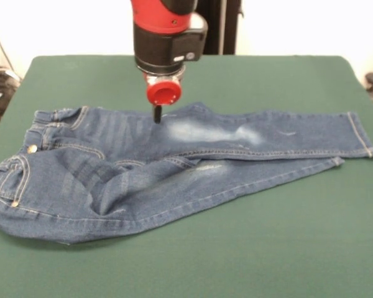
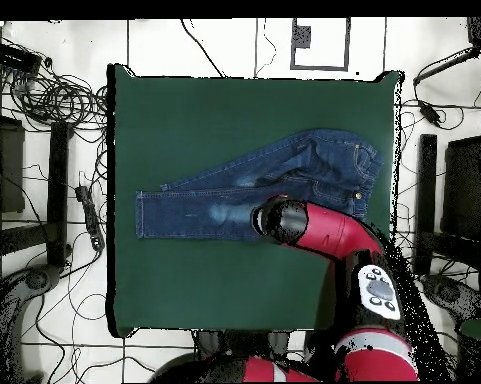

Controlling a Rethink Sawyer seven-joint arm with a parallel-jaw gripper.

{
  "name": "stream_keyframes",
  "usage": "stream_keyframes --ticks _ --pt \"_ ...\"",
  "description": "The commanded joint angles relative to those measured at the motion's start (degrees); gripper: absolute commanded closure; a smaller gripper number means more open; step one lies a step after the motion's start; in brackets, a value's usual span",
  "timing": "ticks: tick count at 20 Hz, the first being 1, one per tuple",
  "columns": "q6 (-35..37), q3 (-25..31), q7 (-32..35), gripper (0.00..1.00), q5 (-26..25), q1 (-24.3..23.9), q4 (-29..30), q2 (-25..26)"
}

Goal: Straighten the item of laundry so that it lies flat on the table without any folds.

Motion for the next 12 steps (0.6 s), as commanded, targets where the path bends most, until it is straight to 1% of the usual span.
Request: stream_keyframes --ticks 1,7,12 --pt "9.3 9.6 -12.2 1.00 -3.6 1.1 -4.5 2.8" --pt "12.7 10.3 -11.1 1.00 -5.1 1.0 -6.4 2.6" --pt "14.0 11.2 -12.0 1.00 -6.5 0.3 -7.7 2.7"
